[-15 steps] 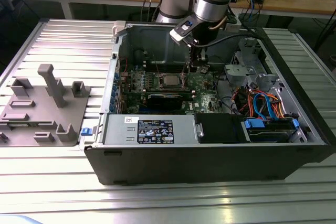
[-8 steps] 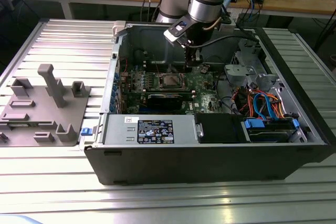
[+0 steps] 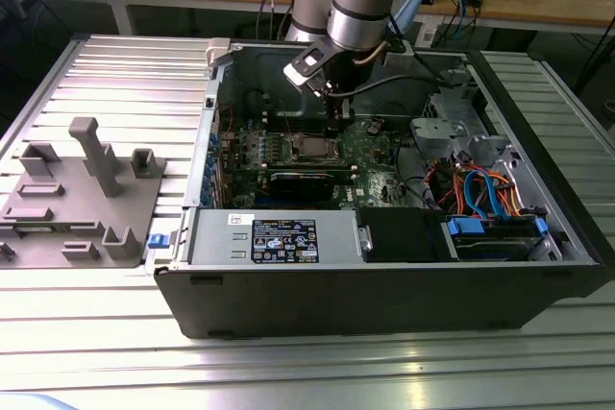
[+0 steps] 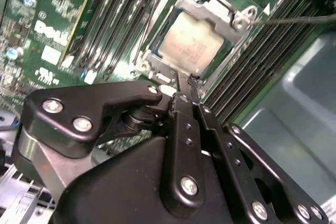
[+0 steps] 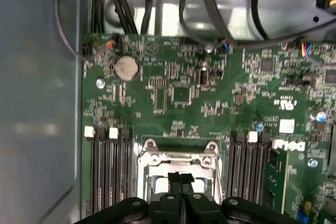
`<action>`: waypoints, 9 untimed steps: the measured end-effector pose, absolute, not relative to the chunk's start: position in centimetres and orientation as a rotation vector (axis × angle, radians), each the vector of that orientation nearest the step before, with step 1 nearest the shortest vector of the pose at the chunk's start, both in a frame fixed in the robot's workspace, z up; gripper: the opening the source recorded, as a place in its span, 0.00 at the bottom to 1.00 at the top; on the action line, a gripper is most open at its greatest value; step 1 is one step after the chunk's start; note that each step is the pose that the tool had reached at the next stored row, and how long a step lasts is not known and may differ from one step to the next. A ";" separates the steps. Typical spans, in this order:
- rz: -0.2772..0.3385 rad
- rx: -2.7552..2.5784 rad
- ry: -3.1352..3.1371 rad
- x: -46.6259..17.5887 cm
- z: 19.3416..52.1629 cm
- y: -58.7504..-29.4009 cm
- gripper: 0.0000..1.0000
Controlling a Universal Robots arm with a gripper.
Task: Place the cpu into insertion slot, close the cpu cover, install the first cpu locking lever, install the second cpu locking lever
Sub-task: 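Close the cpu cover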
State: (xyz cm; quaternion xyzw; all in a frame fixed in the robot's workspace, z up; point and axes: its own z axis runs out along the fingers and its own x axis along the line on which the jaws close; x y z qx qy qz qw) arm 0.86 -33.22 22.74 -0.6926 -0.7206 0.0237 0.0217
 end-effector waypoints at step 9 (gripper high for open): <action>0.073 -2.147 -2.233 -2.1 21.3 -33.2 0.11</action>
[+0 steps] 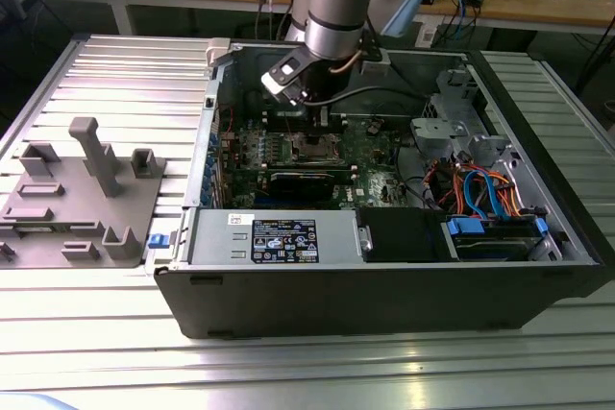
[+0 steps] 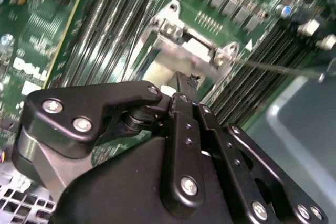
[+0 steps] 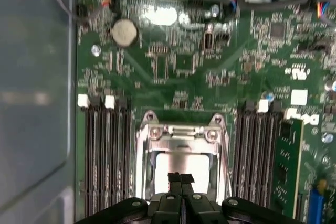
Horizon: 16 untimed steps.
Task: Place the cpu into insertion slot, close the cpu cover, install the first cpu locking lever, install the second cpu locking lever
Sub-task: 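Close the cpu cover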
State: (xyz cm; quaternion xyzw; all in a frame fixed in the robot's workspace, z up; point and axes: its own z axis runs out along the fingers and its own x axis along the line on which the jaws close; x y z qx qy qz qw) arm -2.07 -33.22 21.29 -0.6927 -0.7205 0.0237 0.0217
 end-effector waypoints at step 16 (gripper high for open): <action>0.074 -2.146 -2.233 -0.9 20.7 -33.2 0.11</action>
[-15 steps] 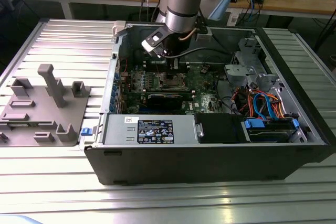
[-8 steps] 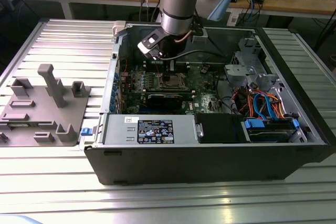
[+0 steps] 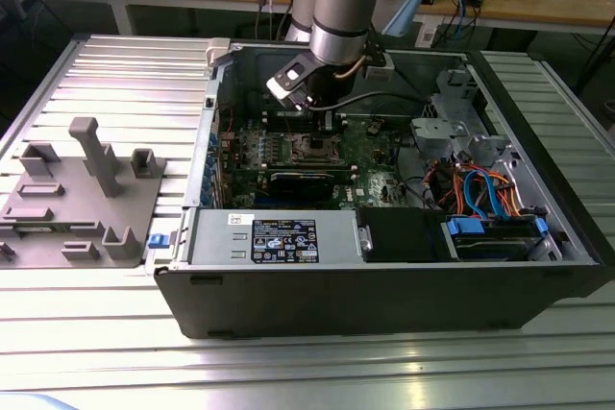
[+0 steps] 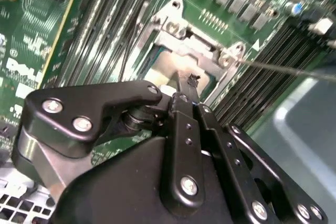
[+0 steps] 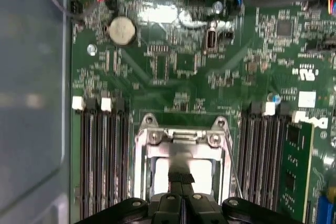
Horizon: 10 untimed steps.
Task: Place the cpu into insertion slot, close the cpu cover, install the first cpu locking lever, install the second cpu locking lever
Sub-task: 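Close the cpu cover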
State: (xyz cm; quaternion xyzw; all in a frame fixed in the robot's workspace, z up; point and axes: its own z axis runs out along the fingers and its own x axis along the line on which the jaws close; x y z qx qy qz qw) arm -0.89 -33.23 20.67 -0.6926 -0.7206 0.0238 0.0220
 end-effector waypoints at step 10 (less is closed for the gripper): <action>0.075 -2.146 -2.232 -0.4 22.1 -33.2 0.11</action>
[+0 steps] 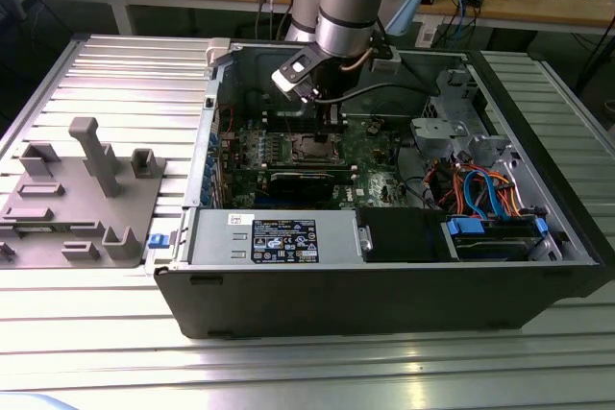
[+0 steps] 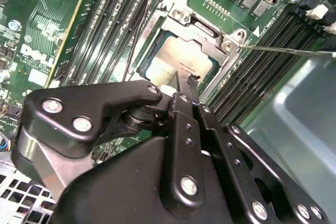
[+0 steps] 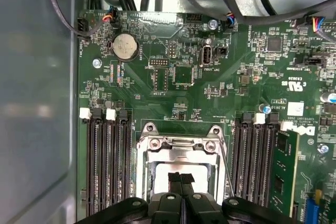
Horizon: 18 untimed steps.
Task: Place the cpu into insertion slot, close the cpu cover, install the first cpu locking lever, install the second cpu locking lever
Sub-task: 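Close the cpu cover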
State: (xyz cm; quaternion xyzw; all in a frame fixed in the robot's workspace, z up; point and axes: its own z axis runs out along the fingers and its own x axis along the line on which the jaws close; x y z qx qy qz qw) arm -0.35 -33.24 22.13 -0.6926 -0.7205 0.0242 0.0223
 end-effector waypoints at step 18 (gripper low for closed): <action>0.072 -2.144 -2.231 -0.3 24.5 -33.3 0.11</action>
